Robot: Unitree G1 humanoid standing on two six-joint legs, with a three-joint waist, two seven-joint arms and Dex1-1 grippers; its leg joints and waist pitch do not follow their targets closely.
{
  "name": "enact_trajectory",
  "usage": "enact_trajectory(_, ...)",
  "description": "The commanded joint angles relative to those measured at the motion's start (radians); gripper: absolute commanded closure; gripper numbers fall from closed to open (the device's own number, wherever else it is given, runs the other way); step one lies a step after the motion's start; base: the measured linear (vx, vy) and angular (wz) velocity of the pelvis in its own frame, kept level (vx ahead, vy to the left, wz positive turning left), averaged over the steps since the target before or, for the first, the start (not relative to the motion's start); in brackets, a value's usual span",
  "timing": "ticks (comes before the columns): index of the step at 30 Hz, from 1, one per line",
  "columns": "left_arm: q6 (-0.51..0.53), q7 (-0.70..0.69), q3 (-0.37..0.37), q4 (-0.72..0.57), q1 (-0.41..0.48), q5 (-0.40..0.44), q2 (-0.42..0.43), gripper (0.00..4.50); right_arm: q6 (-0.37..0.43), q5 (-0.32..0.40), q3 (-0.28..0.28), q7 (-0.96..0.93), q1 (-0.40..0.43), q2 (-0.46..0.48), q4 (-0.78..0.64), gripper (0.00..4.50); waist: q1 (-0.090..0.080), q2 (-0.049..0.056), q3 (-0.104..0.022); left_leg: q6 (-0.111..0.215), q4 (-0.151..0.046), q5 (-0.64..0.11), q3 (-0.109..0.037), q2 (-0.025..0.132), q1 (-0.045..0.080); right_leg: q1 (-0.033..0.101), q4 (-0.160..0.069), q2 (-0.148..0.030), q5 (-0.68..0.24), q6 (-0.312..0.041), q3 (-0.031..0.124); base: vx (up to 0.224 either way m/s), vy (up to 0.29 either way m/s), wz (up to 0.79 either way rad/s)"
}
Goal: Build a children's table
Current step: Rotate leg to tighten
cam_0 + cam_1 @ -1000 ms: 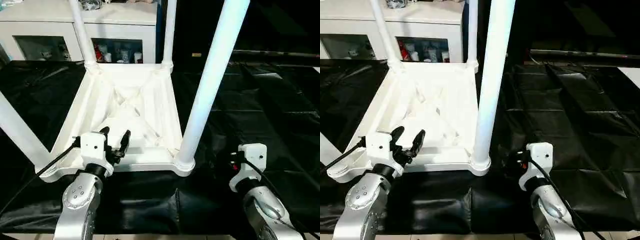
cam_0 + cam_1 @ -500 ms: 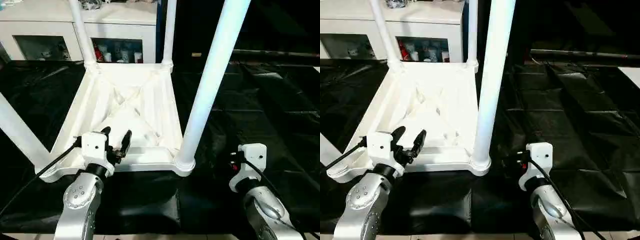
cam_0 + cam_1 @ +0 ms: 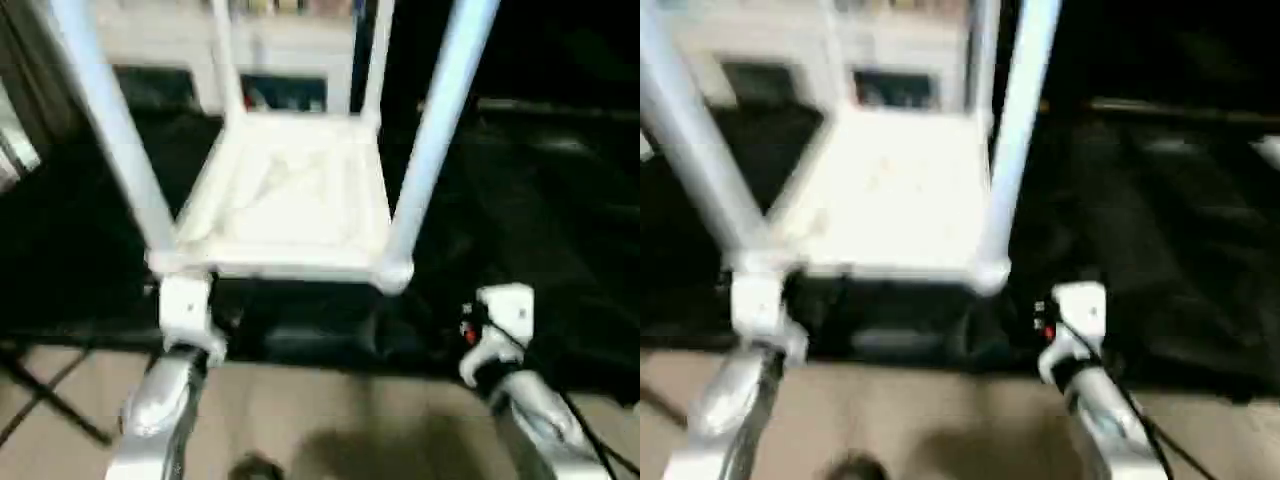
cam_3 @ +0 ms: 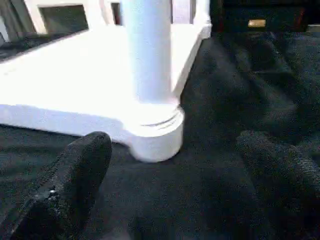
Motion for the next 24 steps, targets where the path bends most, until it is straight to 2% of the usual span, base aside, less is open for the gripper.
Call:
enact_trajectory(1,-0.013,0.023,0.02,-0.012,-0.01,0.019,0.02,0.99,-0.009,0.033,0.018,0.049,-0.002,-0.009,-0.036,0.02,-0.014,0.002,-0.013,-0.016,-0.078,-0.391,-0.035,0.039,0.114,-0.005,-0.254,-0.087,-0.684,-0.07,0.076,-0.267,0.042,0.31)
enact_trajectory(2,-0.012,0.027,0.024,-0.012,-0.01,0.021,0.022,0.99,-0.011,0.035,0.023,0.058,-0.002,-0.012,-0.038,0.02,-0.037,0.015,-0.012,-0.047,-0.139,-0.473,-0.053,0.072,0.148,-0.011,-0.232,-0.035,-0.507,-0.092,0.028,-0.252,0.056,0.17)
enact_trajectory(3,-0.005,0.032,0.032,-0.012,-0.009,0.015,0.025,0.99,-0.02,0.031,0.034,0.073,-0.002,-0.019,-0.041,0.02,-0.057,0.052,0.008,-0.006,-0.335,-0.786,-0.099,0.178,0.07,0.074,-0.101,-0.016,-0.045,-0.077,-0.008,-0.252,0.056,0.17)
enact_trajectory(4,-0.003,0.032,0.035,-0.012,-0.008,0.013,0.026,0.99,-0.024,0.03,0.037,0.075,-0.002,-0.019,-0.04,0.02,-0.061,0.043,0.009,0.023,-0.354,-0.811,-0.093,0.182,0.062,0.096,-0.081,-0.022,0.076,-0.068,-0.021,-0.22,0.074,0.08)
enact_trajectory(5,0.001,0.032,0.039,-0.013,-0.007,0.01,0.028,0.99,-0.03,0.03,0.04,0.076,-0.004,-0.019,-0.038,0.02,-0.041,0.054,0.015,0.034,-0.394,-0.871,-0.059,0.157,0.041,0.129,-0.063,-0.02,0.12,-0.041,-0.029,-0.194,0.029,0.18)
enact_trajectory(6,0.013,0.033,0.044,-0.018,-0.004,0.001,0.026,0.99,-0.027,0.034,0.038,0.07,-0.01,-0.014,-0.032,0.02,-0.032,0.034,0.016,-0.002,-0.396,-0.84,-0.025,0.135,0.04,0.149,-0.068,-0.028,-0.001,-0.022,-0.003,-0.194,0.029,0.18)
enact_trajectory(7,0.02,0.034,0.046,-0.022,-0.002,-0.005,0.025,0.99,-0.023,0.037,0.036,0.064,-0.014,-0.01,-0.028,0.02,-0.033,0.015,0.01,-0.025,-0.373,-0.751,-0.015,0.116,0.052,0.153,-0.1,-0.041,-0.141,-0.004,0.027,-0.112,-0.036,0.1)
enact_trajectory(8,0.023,0.044,0.044,-0.028,-0.001,0.007,0.031,0.99,-0.027,0.031,0.038,0.061,-0.032,-0.004,-0.01,0.02,-0.044,-0.024,0.005,-0.059,-0.249,-0.475,-0.021,0.078,0.109,0.082,-0.271,-0.14,-0.607,-0.01,0.07,-0.129,-0.038,-0.1)
enact_trajectory(9,0.024,0.046,0.044,-0.028,-0.002,0.01,0.032,0.99,-0.028,0.029,0.039,0.061,-0.036,-0.003,-0.006,0.02,-0.054,-0.03,0.013,-0.02,-0.126,-0.195,-0.026,0.052,0.142,0.045,-0.364,-0.203,-0.897,-0.03,0.069,-0.129,-0.038,-0.1)
enact_trajectory(10,0.024,0.051,0.043,-0.029,-0.002,0.016,0.033,0.99,-0.031,0.026,0.04,0.06,-0.043,-0.001,0.002,0.02,-0.054,-0.024,0.011,-0.009,-0.134,-0.117,-0.037,0.057,0.126,0.066,-0.358,-0.205,-0.866,-0.043,0.067,-0.145,0.012,-0.18)
enact_trajectory(11,0.027,0.067,0.044,-0.031,-0.005,0.031,0.038,0.99,-0.044,0.011,0.045,0.052,-0.062,0.002,0.027,0.02,-0.052,-0.01,0.015,-0.031,-0.211,-0.16,-0.043,0.076,0.102,0.101,-0.333,-0.159,-0.692,-0.066,0.021,-0.113,0.035,-0.19)
enact_trajectory(12,0.025,0.073,0.048,-0.031,-0.007,0.033,0.038,0.99,-0.047,0.007,0.046,0.05,-0.069,0.004,0.037,0.02,-0.073,0.016,0.017,-0.076,-0.288,-0.42,-0.052,0.096,0.074,0.123,-0.285,-0.088,-0.504,-0.048,-0.021,-0.113,0.035,-0.19)
enact_trajectory(13,0.021,0.083,0.059,-0.036,-0.015,0.026,0.035,0.99,-0.051,0.014,0.045,0.051,-0.078,0.012,0.05,0.02,-0.08,0.02,0.023,-0.087,-0.32,-0.573,-0.057,0.105,0.068,0.132,-0.272,-0.07,-0.44,-0.034,-0.04,-0.103,0.032,-0.11)
enact_trajectory(14,0.018,0.082,0.059,-0.037,-0.018,0.026,0.037,0.99,-0.053,0.014,0.046,0.051,-0.08,0.013,0.053,0.02,-0.068,0.044,0.016,-0.101,-0.419,-0.814,-0.047,0.13,0.006,0.211,-0.13,-0.034,-0.223,-0.048,-0.063,-0.131,0.004,0.08)
enact_trajectory(15,0.018,0.081,0.059,-0.04,-0.022,0.027,0.04,0.99,-0.058,0.008,0.05,0.05,-0.084,0.014,0.058,0.02,-0.01,0.038,0.009,-0.072,-0.443,-0.765,0.006,0.116,-0.048,0.24,-0.057,-0.01,-0.036,-0.03,-0.038,-0.131,0.004,0.08)
enact_trajectory(16,0.021,0.08,0.06,-0.042,-0.024,0.026,0.04,0.99,-0.06,0.004,0.054,0.05,-0.085,0.013,0.06,0.02,-0.001,0.032,-0.004,-0.086,-0.433,-0.642,0.03,0.101,-0.03,0.23,-0.052,-0.018,-0.141,-0.024,-0.001,-0.086,-0.069,0.2)
enact_trajectory(17,0.028,0.08,0.06,-0.048,-0.026,0.022,0.041,0.99,-0.065,-0.007,0.062,0.048,-0.089,0.011,0.064,0.02,-0.042,-0.061,-0.019,-0.084,-0.211,-0.284,0.016,0.062,0.123,0.074,-0.272,-0.128,-0.662,0.004,0.054,-0.054,-0.1,0.07)
enact_trajectory(18,0.032,0.078,0.059,-0.051,-0.027,0.021,0.042,0.99,-0.063,-0.005,0.064,0.048,-0.092,0.013,0.067,0.02,-0.044,-0.043,0.016,0.013,-0.088,0.071,-0.034,0.019,0.097,0.052,-0.381,-0.183,-1.005,-0.064,0.091,-0.054,-0.1,0.07)
enact_trajectory(19,0.034,0.078,0.057,-0.054,-0.027,0.022,0.043,0.99,-0.06,-0.002,0.066,0.049,-0.094,0.016,0.07,0.02,-0.036,-0.036,0.017,0.031,-0.054,0.083,-0.051,0.028,0.045,0.119,-0.376,-0.242,-0.985,-0.082,0.055,-0.057,-0.002,-0.08)
enact_trajectory(20,0.035,0.079,0.057,-0.055,-0.027,0.022,0.043,0.99,-0.059,0.0,0.066,0.05,-0.095,0.016,0.072,0.02,-0.06,-0.014,0.031,0.002,-0.035,-0.024,-0.074,0.047,0.043,0.156,-0.368,-0.279,-0.917,-0.09,-0.033,0.011,0.108,0.22)
enact_trajectory(21,0.039,0.082,0.054,-0.059,-0.025,0.021,0.044,0.99,-0.066,-0.004,0.076,0.057,-0.101,0.014,0.08,0.02,-0.075,0.014,0.025,-0.008,-0.093,-0.31,-0.076,0.067,0.061,0.204,-0.342,-0.239,-0.829,-0.081,-0.11,0.011,0.108,0.22)
enact_trajectory(22,0.04,0.083,0.054,-0.059,-0.025,0.021,0.045,0.99,-0.069,-0.005,0.079,0.06,-0.103,0.013,0.082,0.02,-0.087,0.04,0.022,-0.027,-0.152,-0.469,-0.08,0.065,0.057,0.234,-0.315,-0.191,-0.739,-0.071,-0.147,0.011,0.127,0.68)
enact_trajectory(23,0.042,0.086,0.053,-0.059,-0.024,0.019,0.045,0.99,-0.077,-0.006,0.084,0.069,-0.105,0.015,0.087,0.02,-0.105,0.055,0.022,-0.031,-0.278,-0.736,-0.106,0.035,0.006,0.253,-0.224,-0.068,-0.575,-0.038,-0.163,0.0,0.076,0.8)
enact_trajectory(24,0.042,0.087,0.054,-0.059,-0.024,0.018,0.045,0.99,-0.078,-0.006,0.084,0.069,-0.105,0.016,0.087,0.02,-0.123,0.072,0.014,-0.011,-0.332,-0.796,-0.159,0.024,0.055,0.249,-0.162,-0.005,-0.315,-0.047,-0.126,0.0,0.076,0.8)
